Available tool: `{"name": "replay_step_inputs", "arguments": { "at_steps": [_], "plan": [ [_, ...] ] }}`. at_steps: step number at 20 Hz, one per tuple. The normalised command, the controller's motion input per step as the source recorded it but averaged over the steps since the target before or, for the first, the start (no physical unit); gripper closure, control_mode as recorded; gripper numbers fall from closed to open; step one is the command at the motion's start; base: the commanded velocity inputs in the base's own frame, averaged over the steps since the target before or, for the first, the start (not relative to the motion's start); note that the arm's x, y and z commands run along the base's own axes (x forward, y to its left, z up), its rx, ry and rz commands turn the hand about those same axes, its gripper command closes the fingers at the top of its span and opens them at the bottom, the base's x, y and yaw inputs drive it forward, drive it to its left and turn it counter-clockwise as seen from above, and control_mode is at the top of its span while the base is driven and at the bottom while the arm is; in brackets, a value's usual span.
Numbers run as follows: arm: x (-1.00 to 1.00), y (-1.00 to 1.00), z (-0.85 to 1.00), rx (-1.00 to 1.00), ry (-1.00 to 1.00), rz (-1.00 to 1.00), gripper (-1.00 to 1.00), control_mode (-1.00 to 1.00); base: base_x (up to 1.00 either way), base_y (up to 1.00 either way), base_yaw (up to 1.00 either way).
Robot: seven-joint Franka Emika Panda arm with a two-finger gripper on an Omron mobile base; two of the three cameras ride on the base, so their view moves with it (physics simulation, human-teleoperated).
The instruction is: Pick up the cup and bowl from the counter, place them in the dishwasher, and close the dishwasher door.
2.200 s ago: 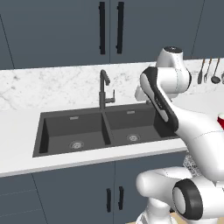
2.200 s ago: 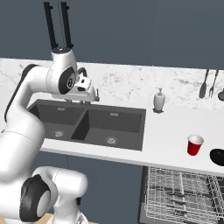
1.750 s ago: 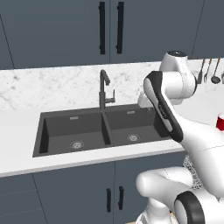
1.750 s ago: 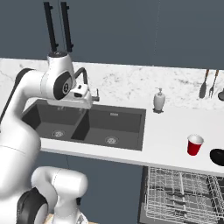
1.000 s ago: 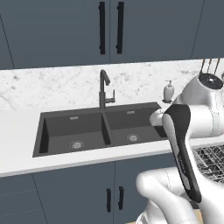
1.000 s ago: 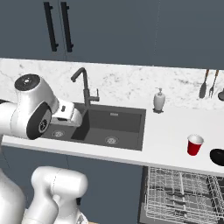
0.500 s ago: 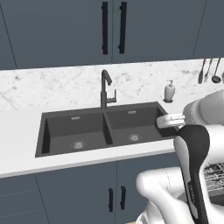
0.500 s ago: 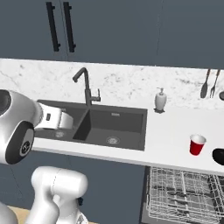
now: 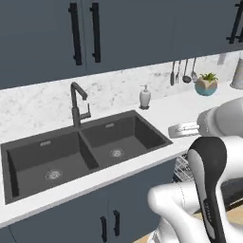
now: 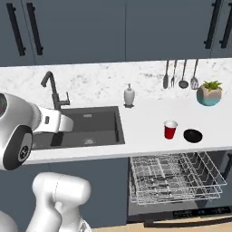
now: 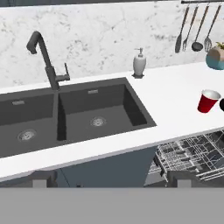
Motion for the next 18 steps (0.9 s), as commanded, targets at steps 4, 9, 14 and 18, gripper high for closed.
{"name": "replay_step_inputs", "arguments": {
  "at_steps": [4, 9, 14, 18],
  "plan": [
    [0.00, 0.00, 0.00, 0.00, 0.00, 0.00, -1.00, 1.00, 0.03, 0.29, -0.70],
    [0.00, 0.00, 0.00, 0.00, 0.00, 0.00, -1.00, 1.00, 0.30, 0.42, -0.68],
    [0.00, 0.00, 0.00, 0.00, 0.00, 0.00, -1.00, 1.00, 0.45, 0.60, -0.61],
    [0.00, 0.00, 0.00, 0.00, 0.00, 0.00, -1.00, 1.00, 0.31, 0.28, -0.34]
  ]
}}
